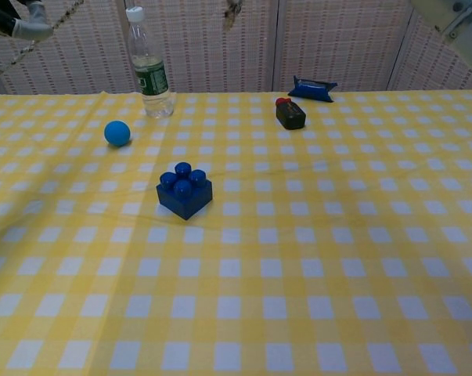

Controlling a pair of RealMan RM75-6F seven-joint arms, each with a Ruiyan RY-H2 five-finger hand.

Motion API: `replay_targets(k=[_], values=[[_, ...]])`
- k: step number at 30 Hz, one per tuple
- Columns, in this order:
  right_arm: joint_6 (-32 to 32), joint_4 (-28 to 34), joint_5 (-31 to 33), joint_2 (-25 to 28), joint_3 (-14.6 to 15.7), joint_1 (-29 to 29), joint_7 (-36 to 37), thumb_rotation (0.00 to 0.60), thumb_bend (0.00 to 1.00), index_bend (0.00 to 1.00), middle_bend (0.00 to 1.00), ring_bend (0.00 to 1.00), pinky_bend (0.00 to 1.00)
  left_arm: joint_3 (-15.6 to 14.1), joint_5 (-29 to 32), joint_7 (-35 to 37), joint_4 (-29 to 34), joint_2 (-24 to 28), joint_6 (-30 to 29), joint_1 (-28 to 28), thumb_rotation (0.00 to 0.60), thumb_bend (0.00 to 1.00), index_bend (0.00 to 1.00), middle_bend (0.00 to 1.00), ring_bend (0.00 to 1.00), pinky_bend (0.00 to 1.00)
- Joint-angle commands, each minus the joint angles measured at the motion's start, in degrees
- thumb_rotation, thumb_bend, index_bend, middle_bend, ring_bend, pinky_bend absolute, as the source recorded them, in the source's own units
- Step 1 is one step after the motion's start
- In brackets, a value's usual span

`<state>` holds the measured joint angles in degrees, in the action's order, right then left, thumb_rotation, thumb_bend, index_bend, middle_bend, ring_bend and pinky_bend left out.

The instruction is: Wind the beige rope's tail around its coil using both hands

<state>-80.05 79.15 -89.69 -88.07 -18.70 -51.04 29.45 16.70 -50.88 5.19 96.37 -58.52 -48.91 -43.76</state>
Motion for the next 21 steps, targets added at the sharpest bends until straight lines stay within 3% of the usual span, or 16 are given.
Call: replay_targets(k=[1, 16, 21], values=[[-0.4, 0.7, 1.0, 0.8, -0.7, 0.7, 0.5, 0.600, 0.39, 0.82, 0.69, 0.54, 0.54, -1.0, 0.5, -0.2, -1.1, -0.7, 0.4, 0.7, 0.535, 0.44, 0.77, 1.00, 0.98, 1.00], [-1.4, -1.1, 5.1, -0.1, -3.4, 2.4, 0.8, 0.600, 0.39, 0.82, 0.70, 0.55, 0.54, -3.6, -0.5, -1.7, -3.4, -1.9, 0.5, 3.1, 0.533, 0.44, 0.77, 1.00, 0.98, 1.00], [-0.6, -1.5, 7.7, -1.8, -3.8, 2.6, -4.1, 0.600, 0.39, 0.83, 0.70, 0.55, 0.54, -3.8, -3.7, -2.3, -2.8, -2.0, -3.0, 4.5, 0.532, 0.44, 0.77, 1.00, 0.98, 1.00]])
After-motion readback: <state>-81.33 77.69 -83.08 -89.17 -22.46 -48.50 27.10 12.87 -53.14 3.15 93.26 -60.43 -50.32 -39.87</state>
